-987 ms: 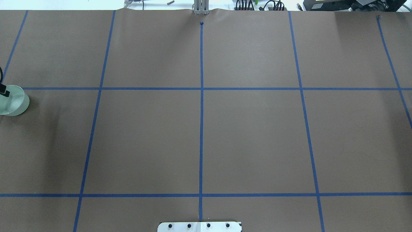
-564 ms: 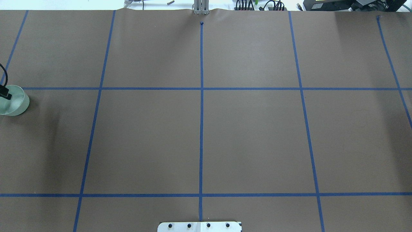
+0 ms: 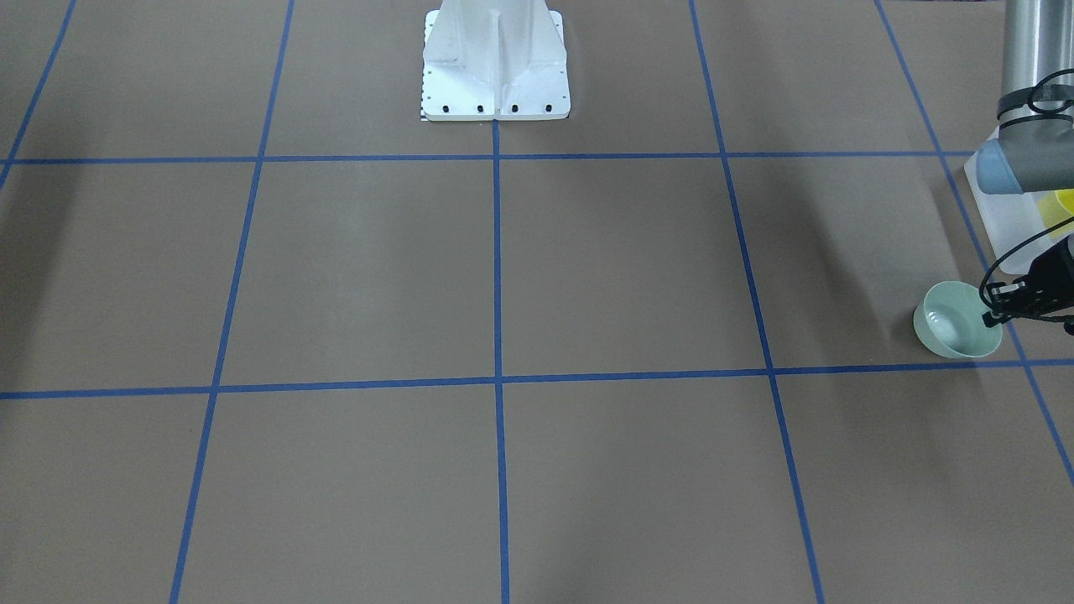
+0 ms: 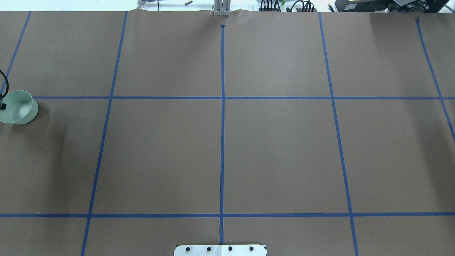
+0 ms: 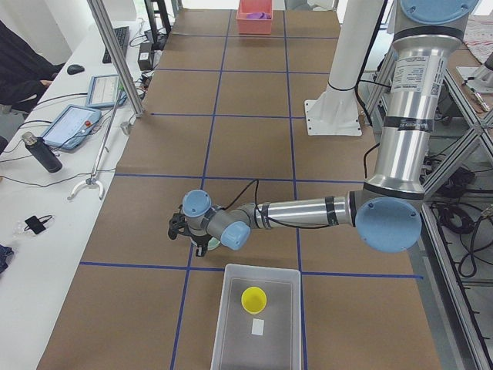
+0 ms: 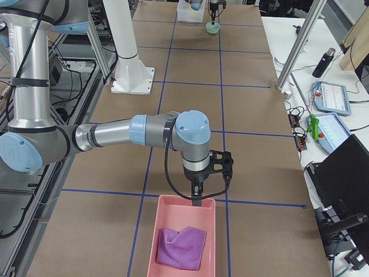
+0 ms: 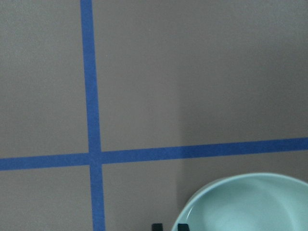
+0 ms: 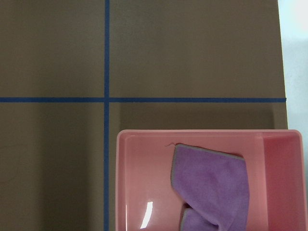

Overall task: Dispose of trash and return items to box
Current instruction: 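Grasp the pale green bowl rim with the left gripper and carry it off the table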

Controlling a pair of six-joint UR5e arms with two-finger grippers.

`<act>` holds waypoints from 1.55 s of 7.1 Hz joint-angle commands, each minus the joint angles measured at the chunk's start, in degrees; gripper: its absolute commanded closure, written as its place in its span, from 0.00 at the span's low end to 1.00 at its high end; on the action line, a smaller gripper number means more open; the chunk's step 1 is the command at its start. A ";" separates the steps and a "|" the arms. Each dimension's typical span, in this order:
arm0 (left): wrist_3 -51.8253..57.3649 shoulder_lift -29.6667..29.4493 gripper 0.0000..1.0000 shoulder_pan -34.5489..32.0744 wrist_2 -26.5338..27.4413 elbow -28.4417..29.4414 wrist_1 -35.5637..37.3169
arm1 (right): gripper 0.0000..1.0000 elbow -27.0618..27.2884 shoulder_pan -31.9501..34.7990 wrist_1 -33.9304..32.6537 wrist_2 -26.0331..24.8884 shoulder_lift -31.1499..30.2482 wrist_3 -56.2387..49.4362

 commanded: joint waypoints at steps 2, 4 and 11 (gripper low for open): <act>0.05 0.54 1.00 -5.97 -9.02 -7.58 6.33 | 0.00 0.24 -0.15 0.48 4.04 -0.06 5.79; 1.37 3.77 1.00 -14.66 -10.01 -10.86 7.42 | 0.00 -0.11 -1.02 0.48 4.93 -0.15 5.80; 42.24 8.35 1.00 -40.28 -5.18 -3.43 27.47 | 0.00 -0.64 -9.46 8.91 4.23 -3.31 17.31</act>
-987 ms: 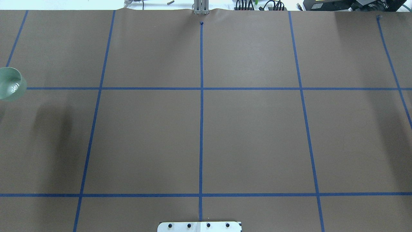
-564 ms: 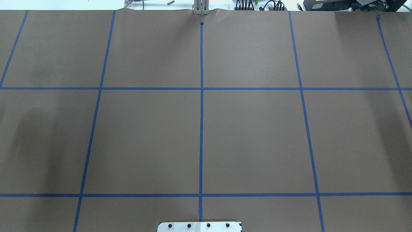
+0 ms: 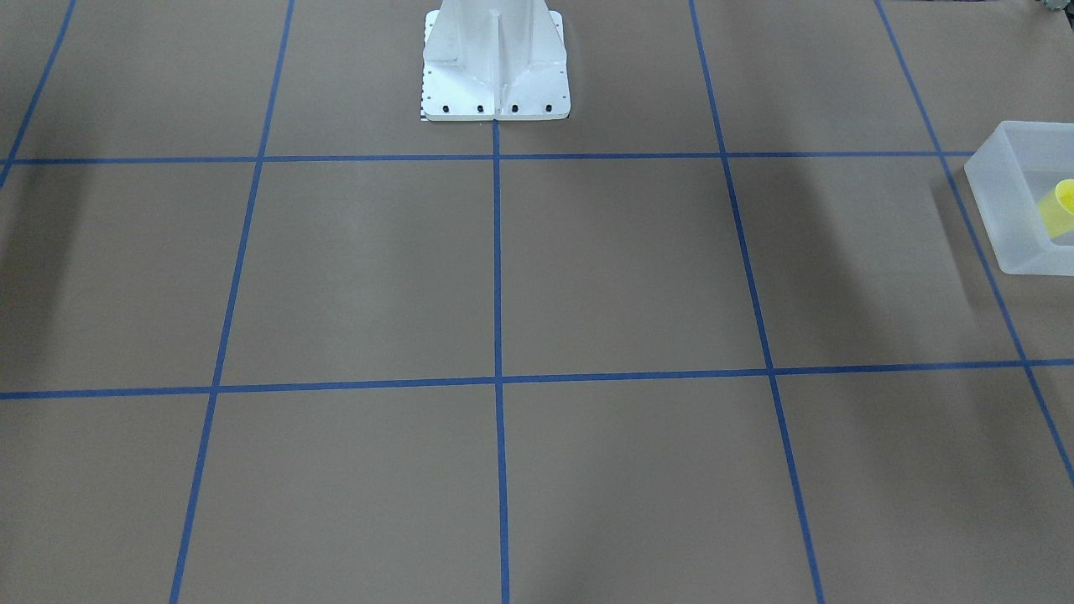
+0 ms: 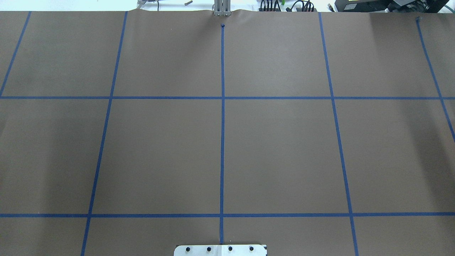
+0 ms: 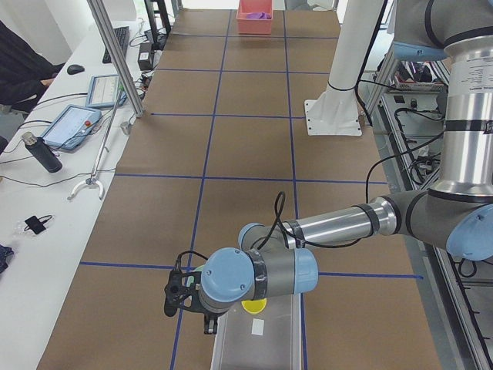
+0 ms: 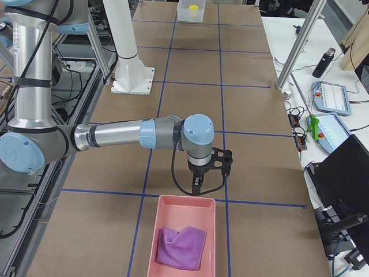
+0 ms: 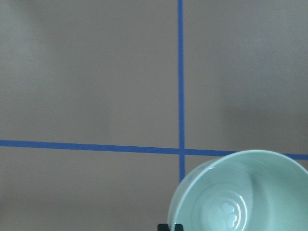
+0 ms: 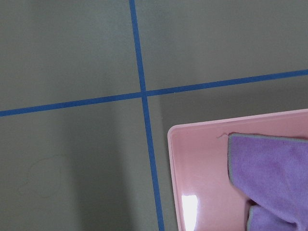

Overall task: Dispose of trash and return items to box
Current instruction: 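Grasp the pale green bowl rim with the left gripper and carry it off the table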

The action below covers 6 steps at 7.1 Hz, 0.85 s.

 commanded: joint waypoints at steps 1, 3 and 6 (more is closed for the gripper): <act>2.06 3.40 1.00 -0.89 0.57 4.99 -2.04 | 0.00 0.08 -0.80 1.29 -0.05 -0.38 1.37; 2.06 9.20 1.00 -0.81 4.93 5.10 -7.83 | 0.00 0.16 -0.88 1.29 0.03 -0.29 1.37; 1.97 6.69 1.00 -0.72 5.23 10.87 -8.30 | 0.00 0.60 -0.97 1.38 0.03 0.32 2.77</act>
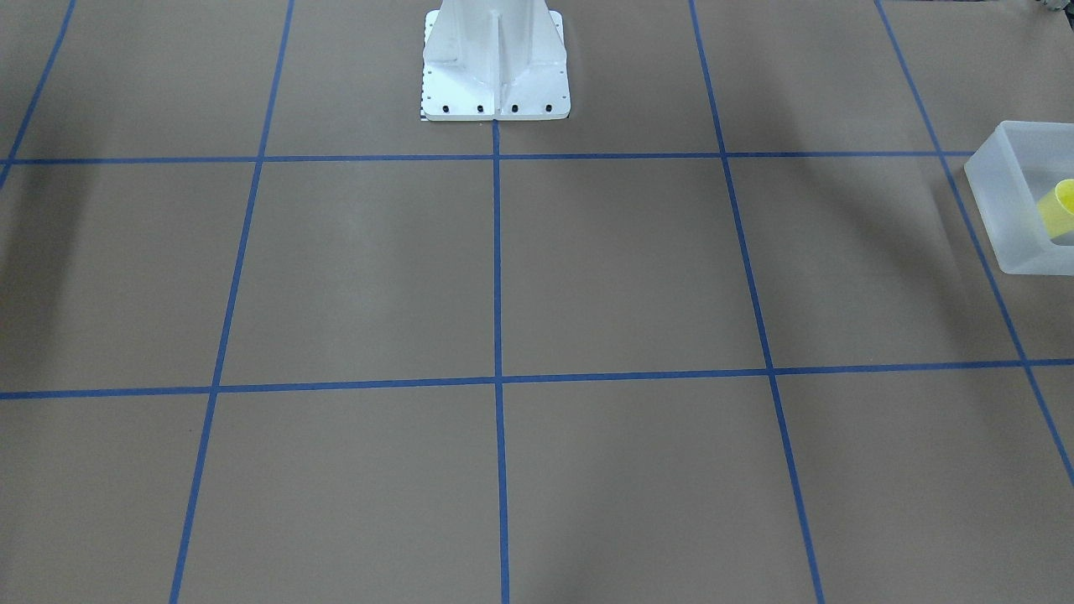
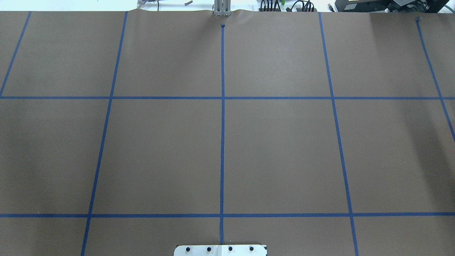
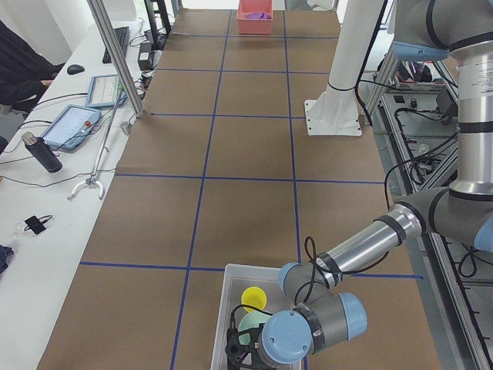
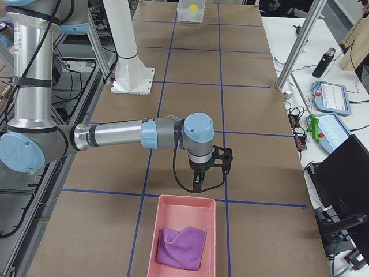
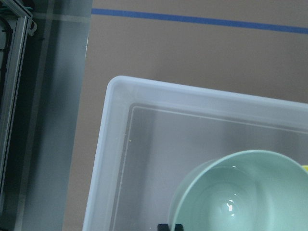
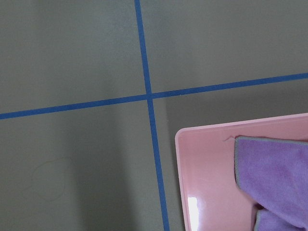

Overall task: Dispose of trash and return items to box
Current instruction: 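Lower the green bowl into the clear bin and open the left gripper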

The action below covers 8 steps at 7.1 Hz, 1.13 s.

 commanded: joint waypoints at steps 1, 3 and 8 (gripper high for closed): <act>-0.39 -2.16 1.00 0.08 0.19 4.53 -1.44 | 0.00 0.67 -0.04 0.07 0.15 0.20 1.23; -0.74 -2.08 1.00 0.25 0.19 5.51 -1.98 | 0.00 0.77 -0.04 0.07 0.06 0.20 1.23; -9.61 -2.08 0.01 0.43 -0.34 2.54 -11.26 | 0.00 1.65 -0.04 -0.02 0.41 0.20 1.23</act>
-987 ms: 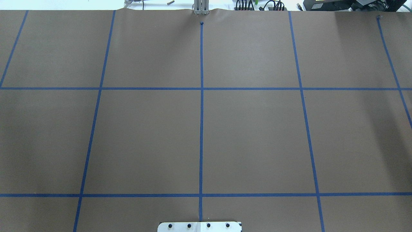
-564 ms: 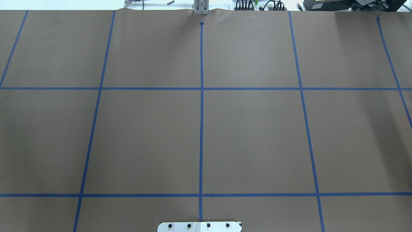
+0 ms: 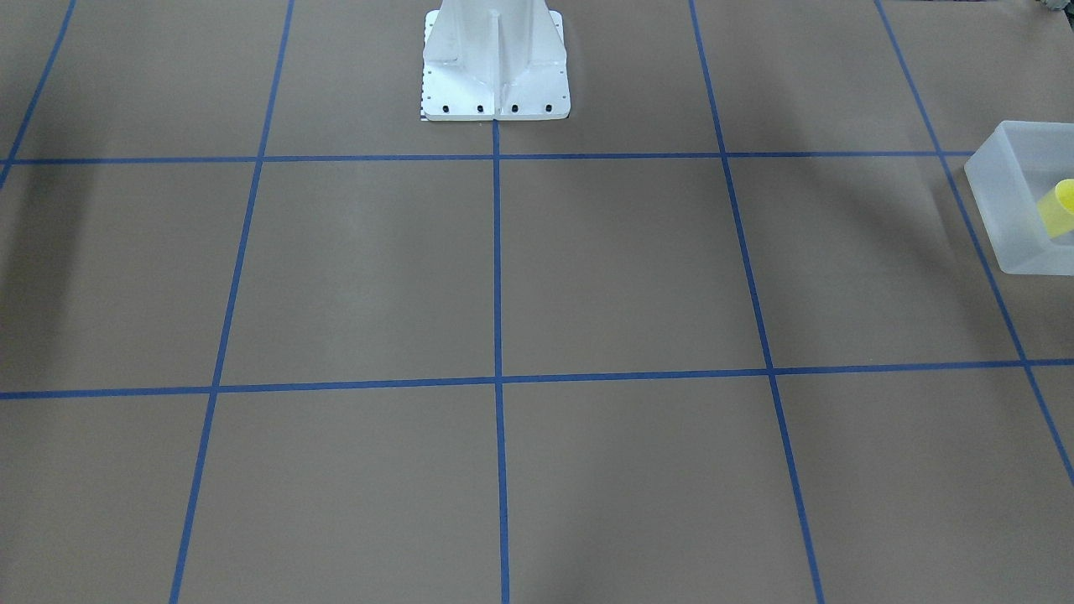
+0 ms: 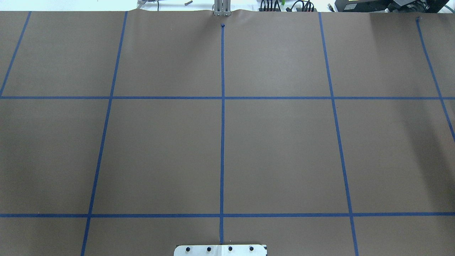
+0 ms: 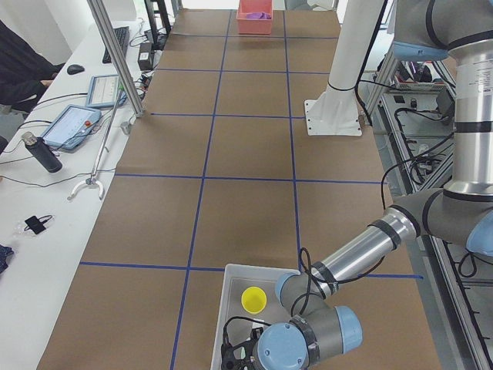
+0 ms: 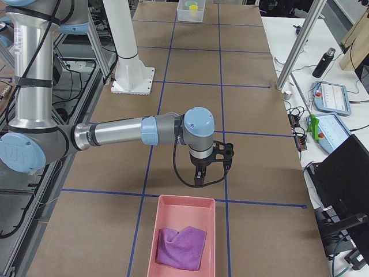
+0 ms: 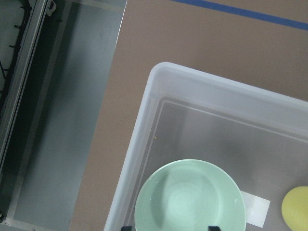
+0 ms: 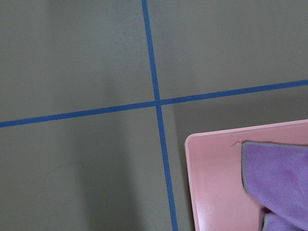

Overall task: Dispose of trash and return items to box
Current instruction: 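Lower the green bowl into the clear bin and open the left gripper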

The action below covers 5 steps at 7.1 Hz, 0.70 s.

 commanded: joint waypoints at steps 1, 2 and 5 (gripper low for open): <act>-0.73 -0.08 0.01 0.08 -0.13 -4.81 -4.54 | 0.00 -0.25 0.00 -0.01 -0.15 -0.29 -0.25; -0.90 -1.13 0.01 0.51 -1.35 -8.06 -4.11 | 0.00 -0.52 0.00 -0.10 -0.24 -0.81 -0.34; -5.69 -5.70 0.01 8.65 -4.00 -12.12 -2.35 | 0.00 -0.17 0.00 -0.01 0.64 -0.99 -0.78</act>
